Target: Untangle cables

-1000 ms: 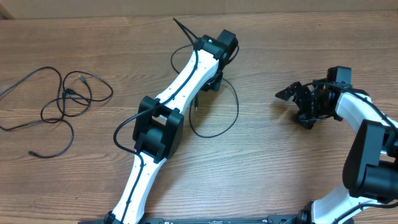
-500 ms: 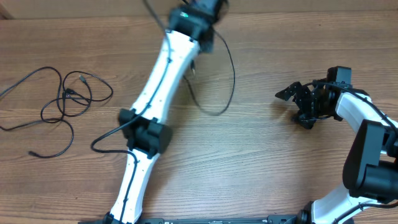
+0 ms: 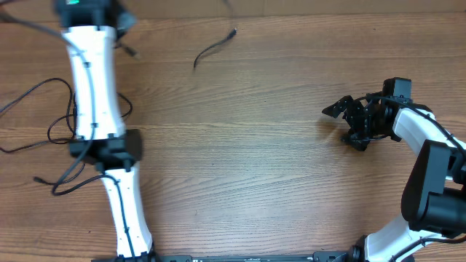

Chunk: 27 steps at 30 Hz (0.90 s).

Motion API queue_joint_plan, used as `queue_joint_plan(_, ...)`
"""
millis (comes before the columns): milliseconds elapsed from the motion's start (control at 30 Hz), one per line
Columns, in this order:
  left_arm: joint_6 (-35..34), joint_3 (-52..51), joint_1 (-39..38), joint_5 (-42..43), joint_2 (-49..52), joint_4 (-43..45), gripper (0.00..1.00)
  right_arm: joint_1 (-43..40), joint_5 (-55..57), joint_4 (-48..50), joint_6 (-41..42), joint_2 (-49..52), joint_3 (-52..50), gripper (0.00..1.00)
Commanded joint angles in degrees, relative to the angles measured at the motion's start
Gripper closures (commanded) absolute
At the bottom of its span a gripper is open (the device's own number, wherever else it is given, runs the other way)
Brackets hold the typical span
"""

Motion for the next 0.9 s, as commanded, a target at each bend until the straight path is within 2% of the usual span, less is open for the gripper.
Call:
queue_joint_plan(0, -9.7, 1.3, 6.1, 7.8, 0.1, -1.9, 0.96, -0.7, 5.5, 0.0, -0.8, 1.7, -0.7, 0.00)
queue_joint_plan(133, -9.0, 1.3, 13.1, 15.6, 0.1, -1.9, 0.96, -0.7, 5.5, 0.0, -0.8, 1.7, -0.7, 0.00)
queue_joint_plan(200, -8.4, 1.3, 15.6, 15.7, 0.1, -1.9, 0.96, -0.7, 5.5, 0.0, -0.8, 1.7, -0.7, 0.00)
queue_joint_plan(533, -3.8, 0.5, 21.6, 5.3, 0.2, -1.9, 0.96, -0.7, 5.5, 0.0, -0.8, 1.7, -0.7, 0.00)
queue_joint_plan(867, -1.4, -8.6, 21.8, 2.5, 0.2, -1.9, 0.96, -0.7, 5.5, 0.0, -0.8, 1.7, -0.7, 0.00)
